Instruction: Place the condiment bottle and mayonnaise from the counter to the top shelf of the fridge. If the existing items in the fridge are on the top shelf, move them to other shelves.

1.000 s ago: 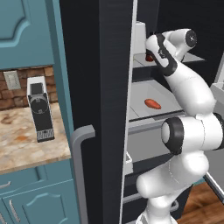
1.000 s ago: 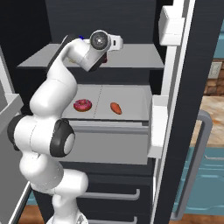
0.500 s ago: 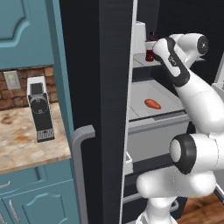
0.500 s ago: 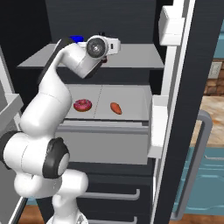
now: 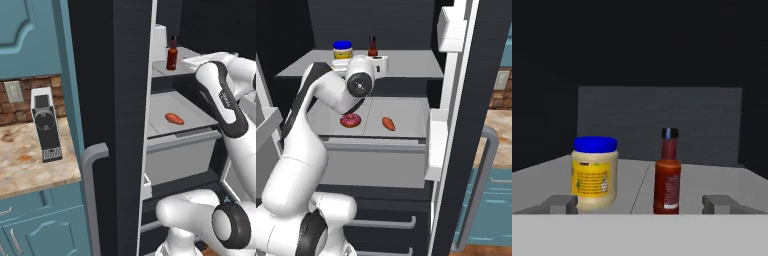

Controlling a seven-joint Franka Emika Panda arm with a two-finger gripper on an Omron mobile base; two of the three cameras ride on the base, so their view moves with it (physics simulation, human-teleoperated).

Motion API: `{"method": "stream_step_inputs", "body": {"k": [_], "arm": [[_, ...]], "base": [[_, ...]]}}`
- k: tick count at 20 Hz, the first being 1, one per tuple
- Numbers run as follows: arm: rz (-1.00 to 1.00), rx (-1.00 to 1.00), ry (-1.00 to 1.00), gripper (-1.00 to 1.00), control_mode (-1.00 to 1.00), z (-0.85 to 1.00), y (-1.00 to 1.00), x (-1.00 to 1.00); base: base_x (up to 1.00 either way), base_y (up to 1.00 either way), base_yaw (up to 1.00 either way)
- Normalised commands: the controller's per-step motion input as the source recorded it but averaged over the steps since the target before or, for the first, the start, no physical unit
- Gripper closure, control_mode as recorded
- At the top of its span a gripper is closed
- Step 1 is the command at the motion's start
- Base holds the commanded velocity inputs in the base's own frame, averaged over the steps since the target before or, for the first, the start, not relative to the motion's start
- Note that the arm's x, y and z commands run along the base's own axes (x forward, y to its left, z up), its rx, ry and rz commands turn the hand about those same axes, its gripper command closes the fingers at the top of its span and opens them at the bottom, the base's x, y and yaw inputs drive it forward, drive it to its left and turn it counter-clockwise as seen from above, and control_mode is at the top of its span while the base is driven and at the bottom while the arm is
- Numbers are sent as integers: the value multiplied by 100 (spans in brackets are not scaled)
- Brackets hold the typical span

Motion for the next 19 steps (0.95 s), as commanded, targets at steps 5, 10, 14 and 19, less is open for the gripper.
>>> {"method": "stream_step_inputs", "body": {"k": [5,10,14,19], "arm": [[9,-1,-20,-100,-100,0,12,-100],[5,0,-10,-100,-100,-25,23,-100],[1,-14,0,-100,-100,-93,37,-100],[6,-29,0,-100,-100,-100,79,-100]], "base": [[0,0,0],[0,0,0],[0,0,0],[0,0,0]]}}
